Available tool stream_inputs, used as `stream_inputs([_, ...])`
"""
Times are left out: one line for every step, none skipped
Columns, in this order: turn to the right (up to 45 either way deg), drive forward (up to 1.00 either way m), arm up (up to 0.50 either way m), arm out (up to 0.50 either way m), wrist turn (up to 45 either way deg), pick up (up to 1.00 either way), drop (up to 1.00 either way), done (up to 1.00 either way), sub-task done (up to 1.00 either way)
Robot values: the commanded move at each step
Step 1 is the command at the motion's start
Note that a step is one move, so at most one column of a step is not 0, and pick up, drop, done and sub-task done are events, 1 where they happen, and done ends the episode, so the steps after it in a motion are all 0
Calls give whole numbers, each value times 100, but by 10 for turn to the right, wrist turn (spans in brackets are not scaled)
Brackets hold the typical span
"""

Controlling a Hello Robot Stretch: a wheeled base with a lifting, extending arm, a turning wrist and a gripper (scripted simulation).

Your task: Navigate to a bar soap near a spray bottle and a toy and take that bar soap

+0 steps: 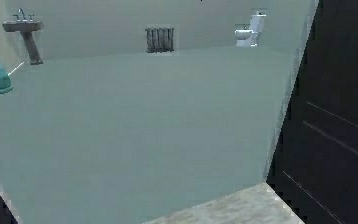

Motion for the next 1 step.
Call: stream_inputs([30,0,0,0,0,0,0,0,0])
